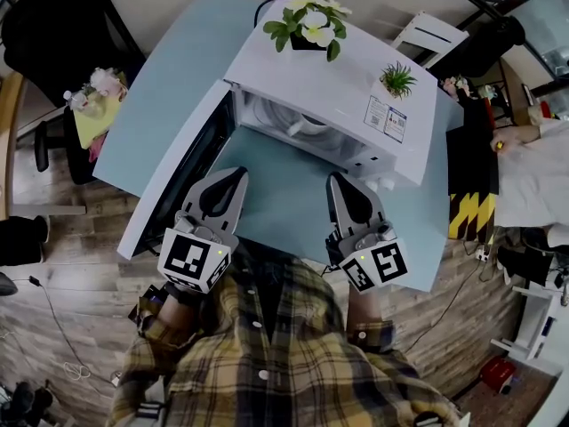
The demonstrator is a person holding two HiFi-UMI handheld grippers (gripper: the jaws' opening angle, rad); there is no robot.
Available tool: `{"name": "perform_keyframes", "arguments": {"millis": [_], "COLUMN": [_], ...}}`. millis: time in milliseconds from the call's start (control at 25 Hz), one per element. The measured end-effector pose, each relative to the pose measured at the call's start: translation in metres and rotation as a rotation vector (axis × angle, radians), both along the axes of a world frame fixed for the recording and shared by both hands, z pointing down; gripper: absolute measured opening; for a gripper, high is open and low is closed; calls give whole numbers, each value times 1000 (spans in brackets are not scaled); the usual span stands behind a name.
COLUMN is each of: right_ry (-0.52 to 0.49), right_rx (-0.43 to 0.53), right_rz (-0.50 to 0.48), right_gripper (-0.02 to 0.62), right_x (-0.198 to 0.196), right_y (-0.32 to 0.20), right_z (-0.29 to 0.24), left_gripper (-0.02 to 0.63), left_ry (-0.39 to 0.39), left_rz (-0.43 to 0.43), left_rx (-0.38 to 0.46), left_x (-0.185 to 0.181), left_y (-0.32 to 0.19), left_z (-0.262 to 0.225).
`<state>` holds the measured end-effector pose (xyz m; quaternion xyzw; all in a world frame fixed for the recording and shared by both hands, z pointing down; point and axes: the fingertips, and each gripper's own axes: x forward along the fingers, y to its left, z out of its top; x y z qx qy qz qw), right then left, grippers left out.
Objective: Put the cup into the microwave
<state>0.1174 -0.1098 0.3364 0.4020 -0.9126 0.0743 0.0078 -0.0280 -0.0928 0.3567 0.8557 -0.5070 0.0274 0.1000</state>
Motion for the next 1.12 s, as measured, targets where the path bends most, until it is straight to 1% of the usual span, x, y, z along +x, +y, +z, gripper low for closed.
{"name": "perform_keyframes", "arguments": {"millis": [1120], "right_ry": [-3], "right_rx": [-25], "right_rz": [19], "right_gripper": [0], "right_x": [-9], "right_y": [-5], "right_z": [6], "left_gripper": [-9], "left_ry": [1], "left_rz": [19], "left_rx": [-3], "left_x": [-6], "left_y": [-5], "left_z": [2]}}
